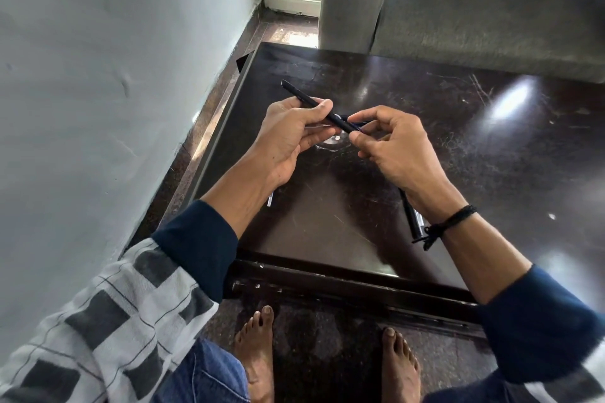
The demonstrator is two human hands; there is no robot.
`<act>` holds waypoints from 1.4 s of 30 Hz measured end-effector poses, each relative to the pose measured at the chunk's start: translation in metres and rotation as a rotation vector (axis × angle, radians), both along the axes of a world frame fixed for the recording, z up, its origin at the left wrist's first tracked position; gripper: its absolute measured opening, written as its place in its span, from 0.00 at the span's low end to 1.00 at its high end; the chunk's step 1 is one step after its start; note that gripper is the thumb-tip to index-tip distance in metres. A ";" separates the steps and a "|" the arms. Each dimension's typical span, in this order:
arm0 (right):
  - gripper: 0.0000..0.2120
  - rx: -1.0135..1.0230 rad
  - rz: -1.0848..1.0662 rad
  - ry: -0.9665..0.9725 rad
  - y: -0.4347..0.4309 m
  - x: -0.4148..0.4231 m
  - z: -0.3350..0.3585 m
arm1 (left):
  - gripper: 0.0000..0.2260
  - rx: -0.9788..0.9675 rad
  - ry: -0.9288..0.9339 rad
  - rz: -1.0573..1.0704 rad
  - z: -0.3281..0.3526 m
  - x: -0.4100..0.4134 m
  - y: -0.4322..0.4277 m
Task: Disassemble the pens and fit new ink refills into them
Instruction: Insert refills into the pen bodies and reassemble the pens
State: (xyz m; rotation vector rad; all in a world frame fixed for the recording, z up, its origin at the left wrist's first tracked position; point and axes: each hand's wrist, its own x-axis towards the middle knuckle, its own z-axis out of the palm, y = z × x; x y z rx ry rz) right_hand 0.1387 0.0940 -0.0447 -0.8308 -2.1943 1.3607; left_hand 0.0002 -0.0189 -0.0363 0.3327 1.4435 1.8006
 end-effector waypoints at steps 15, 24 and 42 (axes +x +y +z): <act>0.06 0.124 -0.120 -0.046 -0.004 0.003 -0.002 | 0.01 -0.043 0.049 -0.058 -0.004 0.012 0.002; 0.09 0.118 -0.134 -0.063 -0.003 0.003 -0.006 | 0.04 -0.037 0.040 -0.024 -0.012 0.022 0.006; 0.07 0.236 -0.232 -0.125 0.020 0.010 0.005 | 0.03 -0.068 0.202 0.216 -0.010 -0.017 0.003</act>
